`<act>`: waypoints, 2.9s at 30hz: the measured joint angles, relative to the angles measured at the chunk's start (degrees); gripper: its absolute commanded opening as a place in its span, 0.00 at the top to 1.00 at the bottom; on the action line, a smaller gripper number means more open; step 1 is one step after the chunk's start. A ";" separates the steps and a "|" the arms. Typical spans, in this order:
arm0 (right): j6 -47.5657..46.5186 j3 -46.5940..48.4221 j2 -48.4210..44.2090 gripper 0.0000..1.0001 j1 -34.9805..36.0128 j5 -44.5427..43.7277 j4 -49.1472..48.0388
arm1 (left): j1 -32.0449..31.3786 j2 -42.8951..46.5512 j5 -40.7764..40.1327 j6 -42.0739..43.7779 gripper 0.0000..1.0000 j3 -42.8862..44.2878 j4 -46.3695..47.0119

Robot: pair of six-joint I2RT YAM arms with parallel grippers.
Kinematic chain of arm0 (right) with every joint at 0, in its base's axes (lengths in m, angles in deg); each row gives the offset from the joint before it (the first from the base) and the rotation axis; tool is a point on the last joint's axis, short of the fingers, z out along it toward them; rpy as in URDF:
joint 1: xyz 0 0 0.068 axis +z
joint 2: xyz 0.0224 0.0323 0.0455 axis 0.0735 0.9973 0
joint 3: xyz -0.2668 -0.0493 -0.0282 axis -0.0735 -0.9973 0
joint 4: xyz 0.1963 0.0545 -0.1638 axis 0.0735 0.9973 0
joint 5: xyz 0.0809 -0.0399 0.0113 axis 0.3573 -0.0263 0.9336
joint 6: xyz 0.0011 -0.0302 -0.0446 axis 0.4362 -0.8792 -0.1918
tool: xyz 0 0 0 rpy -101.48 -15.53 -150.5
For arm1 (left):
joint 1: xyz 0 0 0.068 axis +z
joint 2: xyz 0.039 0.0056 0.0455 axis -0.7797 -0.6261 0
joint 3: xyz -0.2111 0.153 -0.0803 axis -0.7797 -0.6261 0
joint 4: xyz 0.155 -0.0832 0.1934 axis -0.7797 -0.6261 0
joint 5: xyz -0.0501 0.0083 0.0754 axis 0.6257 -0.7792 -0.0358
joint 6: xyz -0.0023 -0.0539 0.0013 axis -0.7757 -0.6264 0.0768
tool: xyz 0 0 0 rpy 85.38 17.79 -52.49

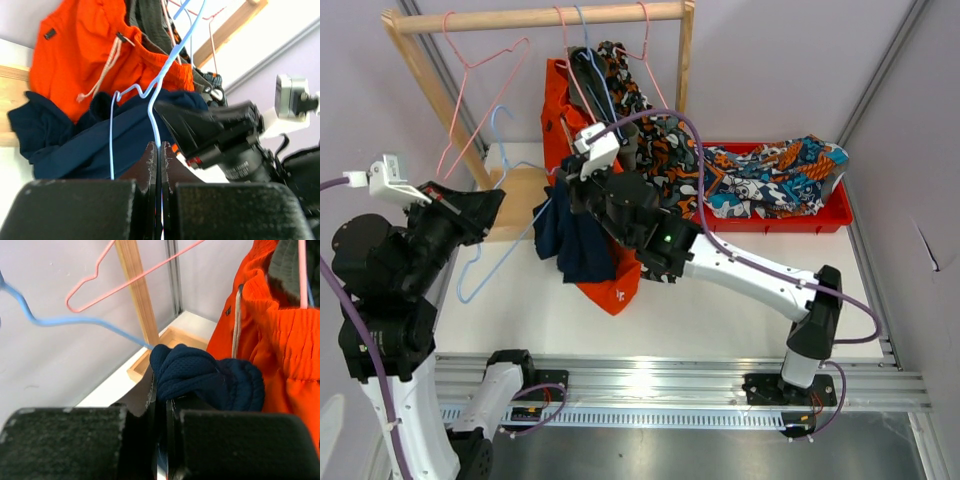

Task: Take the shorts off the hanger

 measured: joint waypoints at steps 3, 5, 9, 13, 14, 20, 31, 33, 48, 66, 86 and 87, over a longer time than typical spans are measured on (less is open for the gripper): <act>0.57 -6.71 -4.81 1.00 0.98 0.13 -0.04 | -0.07 -0.70 -2.27 0.55 1.00 2.84 -1.64; 0.37 -14.84 -10.93 1.00 3.30 -1.44 0.50 | -0.33 -2.05 -3.98 1.33 1.00 5.81 -2.23; -0.42 -26.10 -25.29 1.00 10.40 -5.05 4.81 | -0.63 -4.48 -6.38 2.89 1.00 9.68 -1.88; -3.41 -26.27 -37.20 1.00 13.46 -9.49 9.11 | -0.74 -6.27 -7.34 4.11 1.00 9.77 -1.70; -4.79 -25.40 -39.85 1.00 13.18 -11.26 9.99 | -0.76 -6.80 -7.52 4.44 1.00 9.46 -1.38; -8.63 -9.27 -41.79 1.00 -2.69 -12.61 16.28 | -0.76 -7.32 -7.78 4.55 1.00 2.82 2.27; -6.80 18.01 -22.53 1.00 -36.30 6.78 23.45 | -0.76 -6.75 -7.78 7.04 1.00 -3.13 5.31; -4.81 21.11 -18.08 1.00 -43.41 11.43 24.26 | -0.79 -6.64 -7.72 7.52 1.00 -3.76 6.05; 9.18 -13.60 -13.86 0.84 -62.82 28.15 7.17 | -0.83 -8.24 -7.82 9.05 1.00 -7.17 10.54; 20.57 -57.55 -32.22 0.01 -57.70 35.32 2.45 | -0.87 -29.66 -10.47 9.53 1.00 17.84 11.72; 19.93 -60.02 -39.12 0.01 -53.48 36.41 3.82 | -0.92 -44.35 -15.54 9.49 1.00 34.07 12.46; 19.91 -60.15 -39.47 0.01 -53.37 36.41 3.85 | -0.92 -45.18 -15.61 9.46 1.00 34.38 12.55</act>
